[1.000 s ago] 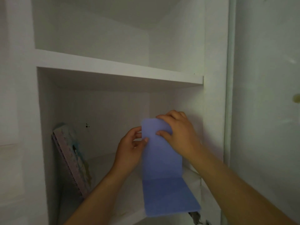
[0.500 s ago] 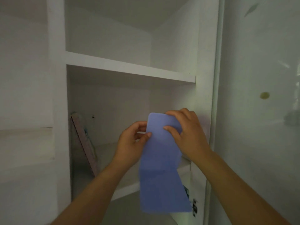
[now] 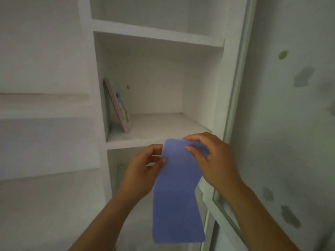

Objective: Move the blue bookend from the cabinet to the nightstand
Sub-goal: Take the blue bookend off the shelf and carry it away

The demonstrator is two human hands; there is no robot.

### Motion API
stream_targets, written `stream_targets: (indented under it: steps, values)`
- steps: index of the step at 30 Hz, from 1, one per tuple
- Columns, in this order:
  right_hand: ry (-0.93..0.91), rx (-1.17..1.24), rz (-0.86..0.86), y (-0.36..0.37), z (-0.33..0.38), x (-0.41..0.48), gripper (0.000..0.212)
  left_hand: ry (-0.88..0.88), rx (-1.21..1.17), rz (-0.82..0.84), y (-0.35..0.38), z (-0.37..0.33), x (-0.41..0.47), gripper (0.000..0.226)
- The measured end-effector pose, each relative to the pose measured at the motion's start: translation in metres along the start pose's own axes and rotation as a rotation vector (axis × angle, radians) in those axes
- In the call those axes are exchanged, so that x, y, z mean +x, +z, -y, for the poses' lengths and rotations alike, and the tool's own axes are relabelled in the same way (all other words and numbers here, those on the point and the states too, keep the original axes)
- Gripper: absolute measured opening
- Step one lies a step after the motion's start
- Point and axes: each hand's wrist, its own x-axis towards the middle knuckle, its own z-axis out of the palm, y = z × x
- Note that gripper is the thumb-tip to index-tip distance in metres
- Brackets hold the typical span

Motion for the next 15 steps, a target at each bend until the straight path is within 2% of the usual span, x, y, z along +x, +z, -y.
stream_targets:
  steps: [6, 11, 15]
  values:
    - [0.045, 0.124, 0.239, 0.036, 0.01, -0.098, 0.013, -0.235, 0.09, -0.071, -0.005, 0.028, -0.128, 0.03]
    - [0.046, 0.226, 0.39, 0.061, 0.03, -0.155, 0.013, -0.403, 0.142, -0.164, -0.022, 0.023, -0.208, 0.036]
    - [0.063, 0.326, 0.509, 0.08, 0.048, -0.187, 0.031, -0.508, 0.174, -0.171, -0.036, 0.011, -0.254, 0.029]
